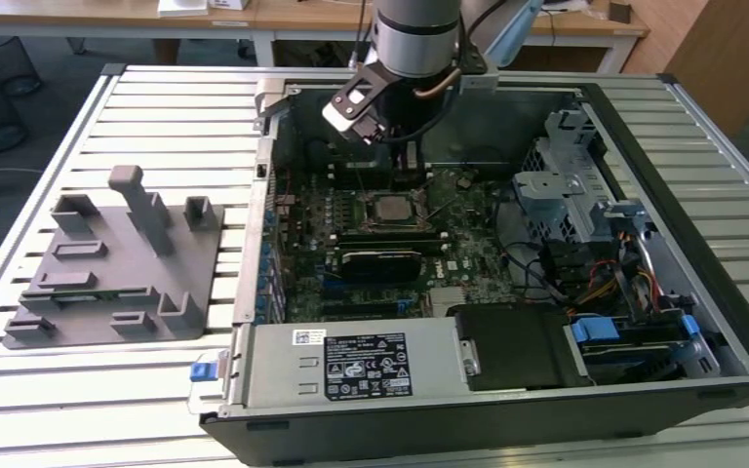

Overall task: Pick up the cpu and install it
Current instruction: 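Close the cpu cover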

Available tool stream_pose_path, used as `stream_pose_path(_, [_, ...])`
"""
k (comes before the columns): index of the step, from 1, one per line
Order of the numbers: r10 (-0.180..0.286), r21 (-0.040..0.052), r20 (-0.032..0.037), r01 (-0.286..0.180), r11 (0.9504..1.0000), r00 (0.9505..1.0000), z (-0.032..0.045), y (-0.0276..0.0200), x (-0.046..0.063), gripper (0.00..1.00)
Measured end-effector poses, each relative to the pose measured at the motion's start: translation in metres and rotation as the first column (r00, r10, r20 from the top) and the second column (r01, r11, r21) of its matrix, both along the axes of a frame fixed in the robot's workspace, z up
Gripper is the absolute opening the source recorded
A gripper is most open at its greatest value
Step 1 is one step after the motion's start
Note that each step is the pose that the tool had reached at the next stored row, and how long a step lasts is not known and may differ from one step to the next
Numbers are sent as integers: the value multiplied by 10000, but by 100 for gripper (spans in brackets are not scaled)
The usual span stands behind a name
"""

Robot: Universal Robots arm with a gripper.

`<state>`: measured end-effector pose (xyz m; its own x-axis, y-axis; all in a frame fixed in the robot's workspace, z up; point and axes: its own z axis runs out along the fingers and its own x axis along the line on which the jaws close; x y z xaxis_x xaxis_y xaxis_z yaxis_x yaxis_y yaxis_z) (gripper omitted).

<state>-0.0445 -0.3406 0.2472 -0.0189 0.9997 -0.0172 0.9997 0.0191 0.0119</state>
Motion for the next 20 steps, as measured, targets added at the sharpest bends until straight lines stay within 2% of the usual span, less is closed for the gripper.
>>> stream_pose_path(6, [-6,1,0,6,10000,10000,0,-93,0,11])
stream_pose_path(14, [-8,-2,-1,8,10000,10000,3,-95,0,11])
stream_pose_path(16, [-8,-4,-2,8,10000,10000,41,-95,0,11])
stream_pose_path(19, [-8,-6,-4,8,10000,10000,159,-94,0,11])
stream_pose_path(20, [-8,-6,-3,8,10000,10000,171,-94,0,11])
